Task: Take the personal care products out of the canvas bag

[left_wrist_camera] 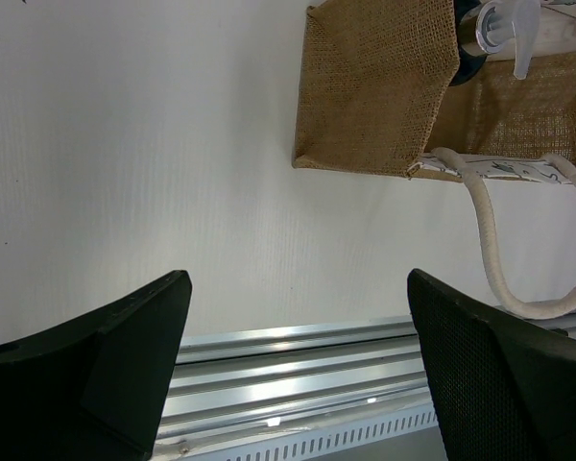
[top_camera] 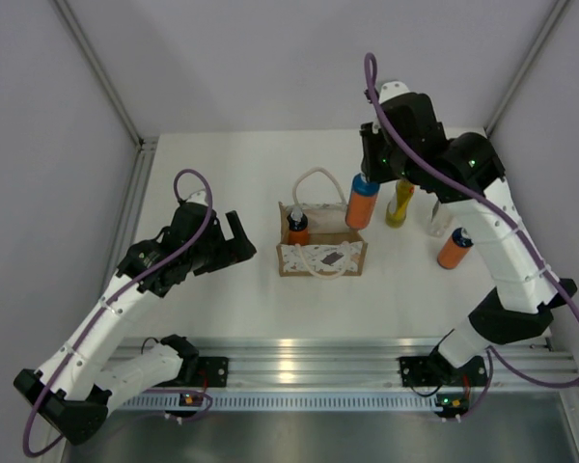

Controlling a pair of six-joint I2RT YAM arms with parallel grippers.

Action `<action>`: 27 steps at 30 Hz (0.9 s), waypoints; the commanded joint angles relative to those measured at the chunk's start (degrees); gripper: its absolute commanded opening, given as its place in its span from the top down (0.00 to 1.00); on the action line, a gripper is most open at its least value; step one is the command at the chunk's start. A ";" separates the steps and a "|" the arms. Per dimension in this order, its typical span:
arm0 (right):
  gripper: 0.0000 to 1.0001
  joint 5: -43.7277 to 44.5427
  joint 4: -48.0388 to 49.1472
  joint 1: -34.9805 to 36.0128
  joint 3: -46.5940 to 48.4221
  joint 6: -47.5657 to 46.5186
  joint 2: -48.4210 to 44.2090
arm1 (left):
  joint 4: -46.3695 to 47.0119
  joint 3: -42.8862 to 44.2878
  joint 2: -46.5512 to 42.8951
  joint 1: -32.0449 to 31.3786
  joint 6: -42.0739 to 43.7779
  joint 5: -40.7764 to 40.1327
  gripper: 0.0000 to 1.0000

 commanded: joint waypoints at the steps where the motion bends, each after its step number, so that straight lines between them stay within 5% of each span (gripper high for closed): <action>1: 1.00 4.11 1.18 -2.79 -0.25 0.55 -4.78 | 2.43 0.03 -0.74 -0.16 -0.14 0.11 0.01; 27: 1.00 -0.10 29.65 -24.94 -48.85 3.37 -22.36 | 2.34 -0.94 -2.41 -0.16 0.22 1.60 0.02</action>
